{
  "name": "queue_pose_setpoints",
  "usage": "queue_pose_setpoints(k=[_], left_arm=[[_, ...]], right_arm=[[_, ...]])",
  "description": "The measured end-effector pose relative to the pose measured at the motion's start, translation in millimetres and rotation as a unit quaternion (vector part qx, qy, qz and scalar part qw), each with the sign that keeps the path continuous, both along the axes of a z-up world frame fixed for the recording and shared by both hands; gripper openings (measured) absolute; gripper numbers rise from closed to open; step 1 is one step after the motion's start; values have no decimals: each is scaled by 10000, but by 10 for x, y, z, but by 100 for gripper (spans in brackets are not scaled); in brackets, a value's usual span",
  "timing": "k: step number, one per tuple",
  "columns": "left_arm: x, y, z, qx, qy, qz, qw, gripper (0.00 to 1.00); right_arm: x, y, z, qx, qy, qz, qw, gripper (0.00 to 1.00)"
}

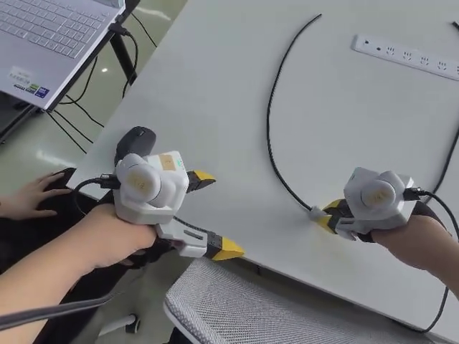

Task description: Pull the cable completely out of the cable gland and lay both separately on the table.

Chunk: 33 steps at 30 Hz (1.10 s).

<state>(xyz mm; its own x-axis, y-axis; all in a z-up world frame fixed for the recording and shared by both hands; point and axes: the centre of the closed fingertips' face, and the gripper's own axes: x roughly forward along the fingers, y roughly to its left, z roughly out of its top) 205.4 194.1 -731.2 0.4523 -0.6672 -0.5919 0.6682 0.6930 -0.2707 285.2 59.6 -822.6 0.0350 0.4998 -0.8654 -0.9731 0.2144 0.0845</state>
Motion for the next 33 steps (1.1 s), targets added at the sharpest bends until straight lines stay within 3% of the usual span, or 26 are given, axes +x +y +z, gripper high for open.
queue_pose_setpoints(k=[13, 17, 21, 33], left_arm=[[102, -262, 145, -125, -136, -127, 9997, 85], [148, -401, 186, -151, -166, -245, 9994, 84], [216, -542, 276, -99, -293, -373, 9988, 84], [399, -1082, 545, -237, -586, -732, 9953, 82]], right_arm=[[-77, -85, 289, 182, 126, 39, 9997, 6], [-79, -109, 408, 291, 101, 26, 9995, 6], [-97, -136, 566, 403, 65, 42, 9992, 6], [-166, -250, 1082, 499, -151, 527, 9972, 6]])
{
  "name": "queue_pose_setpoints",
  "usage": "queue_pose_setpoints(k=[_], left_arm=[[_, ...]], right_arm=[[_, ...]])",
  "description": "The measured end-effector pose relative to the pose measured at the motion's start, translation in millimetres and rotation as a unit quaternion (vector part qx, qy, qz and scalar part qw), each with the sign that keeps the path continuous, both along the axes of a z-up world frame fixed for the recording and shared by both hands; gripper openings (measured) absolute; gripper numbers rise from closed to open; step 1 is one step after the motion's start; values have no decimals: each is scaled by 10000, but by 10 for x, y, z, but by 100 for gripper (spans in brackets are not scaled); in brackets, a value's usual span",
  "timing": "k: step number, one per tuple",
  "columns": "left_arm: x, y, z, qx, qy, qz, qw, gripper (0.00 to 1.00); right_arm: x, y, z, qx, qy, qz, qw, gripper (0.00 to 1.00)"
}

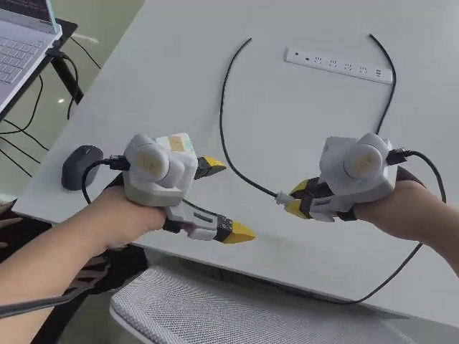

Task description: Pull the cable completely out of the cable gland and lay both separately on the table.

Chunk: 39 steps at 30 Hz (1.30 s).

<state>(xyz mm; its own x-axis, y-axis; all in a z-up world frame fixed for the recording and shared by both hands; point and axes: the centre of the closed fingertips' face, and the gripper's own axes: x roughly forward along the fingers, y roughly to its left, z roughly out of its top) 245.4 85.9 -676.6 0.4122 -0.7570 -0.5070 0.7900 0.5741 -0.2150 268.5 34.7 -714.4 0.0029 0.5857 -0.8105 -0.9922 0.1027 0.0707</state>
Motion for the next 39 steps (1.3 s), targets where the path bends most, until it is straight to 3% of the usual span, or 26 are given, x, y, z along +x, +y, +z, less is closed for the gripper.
queue_pose_setpoints(k=[5, 10, 18, 20, 24, 35, 39], left_arm=[[48, -211, 57, -23, -104, -150, 9998, 81], [90, -334, 100, -129, -122, -274, 9995, 80], [169, -474, 175, -328, -71, -495, 9982, 71], [205, -494, 221, -401, -149, -478, 9979, 70], [227, -532, 240, -472, -150, -501, 9975, 66], [233, -588, 194, -405, -210, -747, 9962, 48], [201, -642, 227, -517, -260, -904, 9942, 38]], right_arm=[[-62, -50, 162, 35, -48, 115, 9999, 6], [-72, -100, 232, 42, -147, 238, 9996, 6], [-123, -105, 398, 63, -295, 485, 9984, 6], [-123, -98, 436, 67, -356, 537, 9979, 6], [-108, -85, 503, 111, -413, 574, 9974, 6], [-73, -128, 516, 64, -507, 719, 9961, 6], [-88, -135, 513, 60, -517, 807, 9954, 6]])
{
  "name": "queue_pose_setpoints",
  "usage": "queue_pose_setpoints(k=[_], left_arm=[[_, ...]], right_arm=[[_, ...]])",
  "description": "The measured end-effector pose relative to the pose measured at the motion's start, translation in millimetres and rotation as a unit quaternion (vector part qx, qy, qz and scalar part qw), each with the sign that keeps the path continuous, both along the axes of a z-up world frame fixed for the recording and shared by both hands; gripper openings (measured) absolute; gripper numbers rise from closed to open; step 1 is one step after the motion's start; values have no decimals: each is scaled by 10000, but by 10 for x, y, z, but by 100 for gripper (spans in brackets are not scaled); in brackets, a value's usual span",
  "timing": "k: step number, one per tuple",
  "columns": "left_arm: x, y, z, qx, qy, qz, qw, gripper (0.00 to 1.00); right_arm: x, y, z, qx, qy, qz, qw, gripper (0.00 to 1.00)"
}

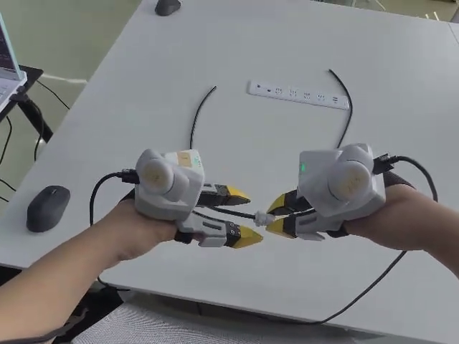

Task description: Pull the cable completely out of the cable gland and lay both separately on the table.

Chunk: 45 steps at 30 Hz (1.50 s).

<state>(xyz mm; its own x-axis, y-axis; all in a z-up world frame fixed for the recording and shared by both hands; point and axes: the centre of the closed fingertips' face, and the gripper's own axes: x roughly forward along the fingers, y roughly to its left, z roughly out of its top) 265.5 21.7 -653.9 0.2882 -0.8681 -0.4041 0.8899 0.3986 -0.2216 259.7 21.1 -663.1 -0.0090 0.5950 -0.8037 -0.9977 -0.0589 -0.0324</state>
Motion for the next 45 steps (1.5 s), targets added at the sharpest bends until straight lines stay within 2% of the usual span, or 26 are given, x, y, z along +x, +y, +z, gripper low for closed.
queue_pose_setpoints(k=[2, 11, 17, 22, 27, 33, 36, 38, 42, 44, 45], left_arm=[[-3, -17, 20, -86, -4, -22, 10000, 34], [35, -31, 0, -77, 17, -70, 9999, 29], [44, -77, 16, -173, 61, -121, 9998, 21], [8, -122, 9, -168, 17, -265, 9995, 16], [-16, -147, 15, -166, -6, -368, 9992, 16], [-8, -157, 50, -197, -16, -367, 9991, 16], [-12, -162, 62, -178, -131, -404, 9989, 16], [-26, -165, 78, -178, -130, -420, 9989, 16], [-38, -170, 110, -137, -183, -390, 9990, 15], [-43, -176, 112, -117, -90, -343, 9993, 15], [-64, -185, 116, -60, -106, -359, 9993, 15]], right_arm=[[5, 8, 9, 31, -64, 58, 10000, 6], [9, 10, 33, 72, -120, 186, 9997, 6], [9, -12, 23, 73, -147, 230, 9996, 6], [4, -37, 3, 73, -133, 250, 9996, 6], [-13, -68, 6, 157, -31, 335, 9993, 6], [10, -69, 21, 251, -72, 392, 9989, 6], [19, -71, 23, 309, -97, 438, 9985, 6], [16, -69, 28, 355, -49, 409, 9985, 7], [14, -62, 41, 424, -173, 437, 9980, 7], [13, -65, 39, 427, -166, 400, 9982, 7], [5, -66, 38, 437, -137, 356, 9983, 8]])
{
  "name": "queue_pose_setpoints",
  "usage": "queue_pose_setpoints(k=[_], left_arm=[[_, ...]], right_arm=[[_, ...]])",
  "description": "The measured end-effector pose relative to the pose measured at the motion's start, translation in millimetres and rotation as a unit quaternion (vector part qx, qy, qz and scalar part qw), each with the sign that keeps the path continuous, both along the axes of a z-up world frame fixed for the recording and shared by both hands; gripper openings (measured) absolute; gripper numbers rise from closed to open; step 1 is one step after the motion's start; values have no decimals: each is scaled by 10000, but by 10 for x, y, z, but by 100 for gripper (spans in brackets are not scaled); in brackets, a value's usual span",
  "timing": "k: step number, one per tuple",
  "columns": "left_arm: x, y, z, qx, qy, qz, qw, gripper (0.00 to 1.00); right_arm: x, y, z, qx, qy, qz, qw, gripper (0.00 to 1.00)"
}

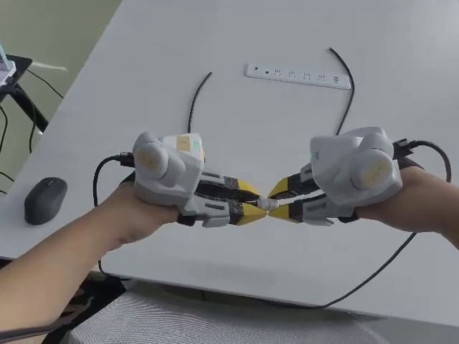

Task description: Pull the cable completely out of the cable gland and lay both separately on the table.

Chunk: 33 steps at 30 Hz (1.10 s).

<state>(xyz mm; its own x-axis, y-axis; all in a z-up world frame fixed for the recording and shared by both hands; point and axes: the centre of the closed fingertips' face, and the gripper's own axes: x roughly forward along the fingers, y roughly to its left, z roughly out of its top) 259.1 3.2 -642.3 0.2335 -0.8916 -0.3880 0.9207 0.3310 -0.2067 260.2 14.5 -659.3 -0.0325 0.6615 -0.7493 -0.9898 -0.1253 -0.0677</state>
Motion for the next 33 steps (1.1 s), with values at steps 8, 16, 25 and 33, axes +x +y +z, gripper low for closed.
queue_pose_setpoints(k=[8, 16, 25, 33], left_arm=[[-27, 14, 5, 51, -57, -107, 9999, 15], [-17, 62, 124, -72, -103, -204, 9997, 15], [-19, 74, 210, -159, -210, -323, 9991, 15], [-12, 74, 263, -268, -248, -304, 9989, 15]], right_arm=[[-37, 7, 14, 130, -40, -17, 9999, 8], [0, 17, 208, 831, 867, -628, 9908, 12], [-12, -15, 414, 1521, 2177, -1031, 9586, 16], [44, -7, 475, 2143, 3245, -1369, 9111, 13]])
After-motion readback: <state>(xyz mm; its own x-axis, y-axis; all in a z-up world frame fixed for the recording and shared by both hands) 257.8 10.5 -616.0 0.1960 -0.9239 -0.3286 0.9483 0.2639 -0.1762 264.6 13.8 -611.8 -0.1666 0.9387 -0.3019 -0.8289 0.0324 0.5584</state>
